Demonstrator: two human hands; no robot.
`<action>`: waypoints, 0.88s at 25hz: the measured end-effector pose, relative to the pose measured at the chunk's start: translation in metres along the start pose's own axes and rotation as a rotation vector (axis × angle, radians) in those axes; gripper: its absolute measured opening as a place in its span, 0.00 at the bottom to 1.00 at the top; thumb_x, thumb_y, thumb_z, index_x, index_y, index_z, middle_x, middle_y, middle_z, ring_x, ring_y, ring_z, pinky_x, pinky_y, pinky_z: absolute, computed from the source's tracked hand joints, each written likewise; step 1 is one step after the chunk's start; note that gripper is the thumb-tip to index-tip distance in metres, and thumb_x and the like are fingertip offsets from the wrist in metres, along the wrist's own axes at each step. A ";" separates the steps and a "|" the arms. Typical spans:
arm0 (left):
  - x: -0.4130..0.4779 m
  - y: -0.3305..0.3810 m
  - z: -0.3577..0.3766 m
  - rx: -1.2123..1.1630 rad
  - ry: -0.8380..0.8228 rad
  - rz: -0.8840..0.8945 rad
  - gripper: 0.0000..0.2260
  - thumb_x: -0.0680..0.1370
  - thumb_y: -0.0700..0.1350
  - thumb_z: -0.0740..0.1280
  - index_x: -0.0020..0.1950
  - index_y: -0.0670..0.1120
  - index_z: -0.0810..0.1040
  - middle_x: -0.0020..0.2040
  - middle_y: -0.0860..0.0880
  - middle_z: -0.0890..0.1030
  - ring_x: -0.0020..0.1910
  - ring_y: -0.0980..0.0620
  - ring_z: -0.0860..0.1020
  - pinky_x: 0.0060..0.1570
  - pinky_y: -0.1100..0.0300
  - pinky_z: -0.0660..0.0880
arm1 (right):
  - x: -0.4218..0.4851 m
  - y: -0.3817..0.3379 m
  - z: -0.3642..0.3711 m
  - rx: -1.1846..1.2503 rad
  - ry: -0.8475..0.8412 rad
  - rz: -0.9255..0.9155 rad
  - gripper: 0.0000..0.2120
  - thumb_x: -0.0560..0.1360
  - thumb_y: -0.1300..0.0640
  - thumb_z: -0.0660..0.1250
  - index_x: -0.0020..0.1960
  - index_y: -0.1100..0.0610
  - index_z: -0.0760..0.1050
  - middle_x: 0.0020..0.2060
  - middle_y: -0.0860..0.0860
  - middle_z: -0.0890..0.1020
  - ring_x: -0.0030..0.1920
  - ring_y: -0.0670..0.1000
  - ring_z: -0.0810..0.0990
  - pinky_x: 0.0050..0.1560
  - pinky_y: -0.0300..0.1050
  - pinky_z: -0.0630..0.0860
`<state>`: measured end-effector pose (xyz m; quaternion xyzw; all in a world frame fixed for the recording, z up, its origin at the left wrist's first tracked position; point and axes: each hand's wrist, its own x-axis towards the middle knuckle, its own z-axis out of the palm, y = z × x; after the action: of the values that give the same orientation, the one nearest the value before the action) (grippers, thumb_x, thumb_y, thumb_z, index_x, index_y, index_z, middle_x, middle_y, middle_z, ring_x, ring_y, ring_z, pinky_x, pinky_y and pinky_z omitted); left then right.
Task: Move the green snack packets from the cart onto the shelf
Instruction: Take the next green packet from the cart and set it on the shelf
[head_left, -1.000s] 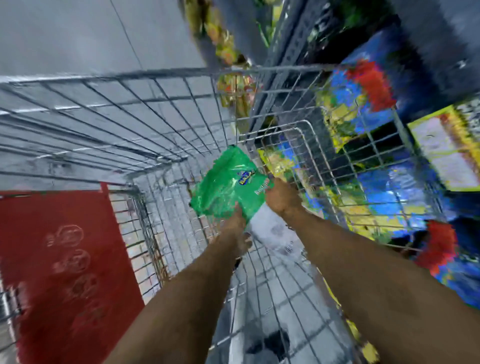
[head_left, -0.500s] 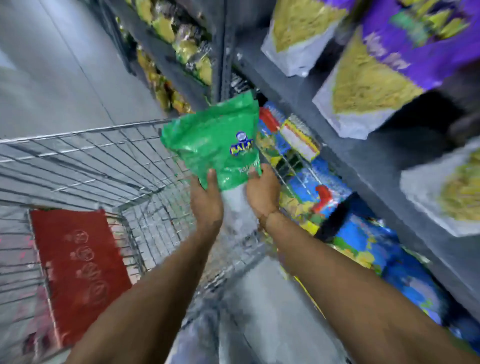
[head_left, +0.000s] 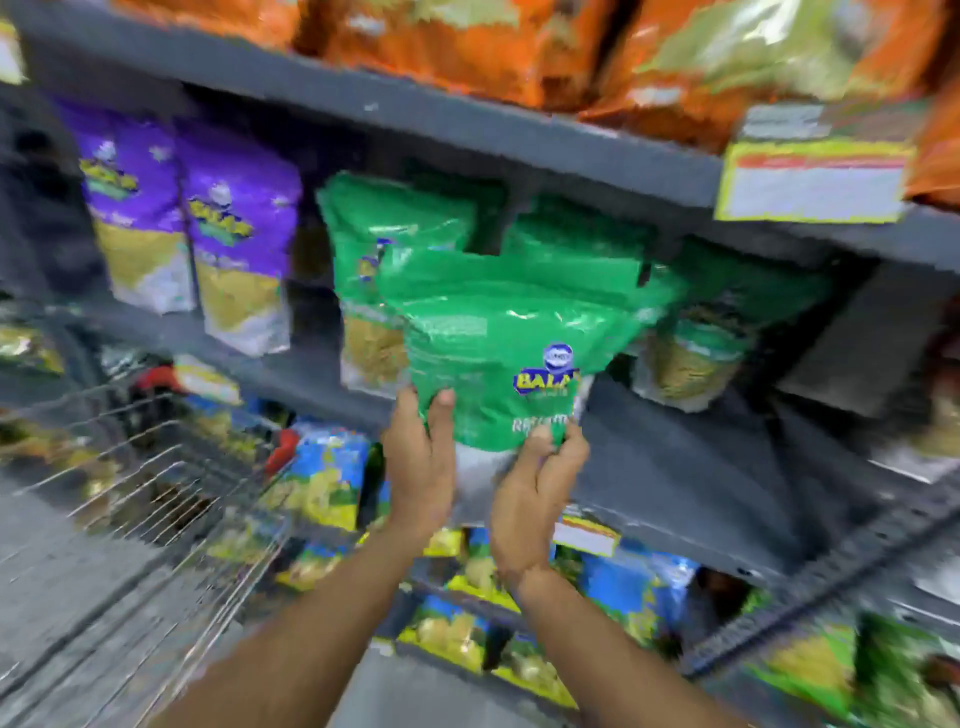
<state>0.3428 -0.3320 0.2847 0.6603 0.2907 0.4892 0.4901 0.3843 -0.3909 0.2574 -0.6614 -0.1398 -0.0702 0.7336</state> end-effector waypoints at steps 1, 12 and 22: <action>-0.008 0.007 0.025 -0.010 -0.090 -0.013 0.28 0.72 0.59 0.53 0.54 0.36 0.71 0.49 0.34 0.79 0.49 0.43 0.75 0.47 0.54 0.66 | 0.015 -0.001 -0.023 -0.003 0.062 0.004 0.27 0.73 0.41 0.52 0.65 0.56 0.63 0.56 0.58 0.73 0.51 0.55 0.73 0.56 0.55 0.71; -0.010 0.039 0.213 0.117 -0.881 -0.252 0.16 0.80 0.51 0.55 0.59 0.42 0.71 0.59 0.42 0.76 0.65 0.43 0.70 0.54 0.55 0.65 | 0.164 0.019 -0.146 -0.418 0.476 0.393 0.24 0.77 0.47 0.53 0.70 0.55 0.64 0.62 0.68 0.71 0.64 0.65 0.68 0.66 0.54 0.64; 0.005 0.005 0.218 0.054 -0.737 -0.110 0.25 0.71 0.54 0.70 0.62 0.46 0.67 0.60 0.44 0.73 0.59 0.54 0.71 0.59 0.51 0.70 | 0.173 0.029 -0.177 0.158 0.633 0.425 0.23 0.80 0.47 0.50 0.63 0.62 0.71 0.55 0.55 0.75 0.56 0.51 0.72 0.53 0.41 0.67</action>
<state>0.5467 -0.4082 0.2828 0.7884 0.1424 0.1837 0.5696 0.5772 -0.5483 0.2659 -0.5626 0.2283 -0.1062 0.7875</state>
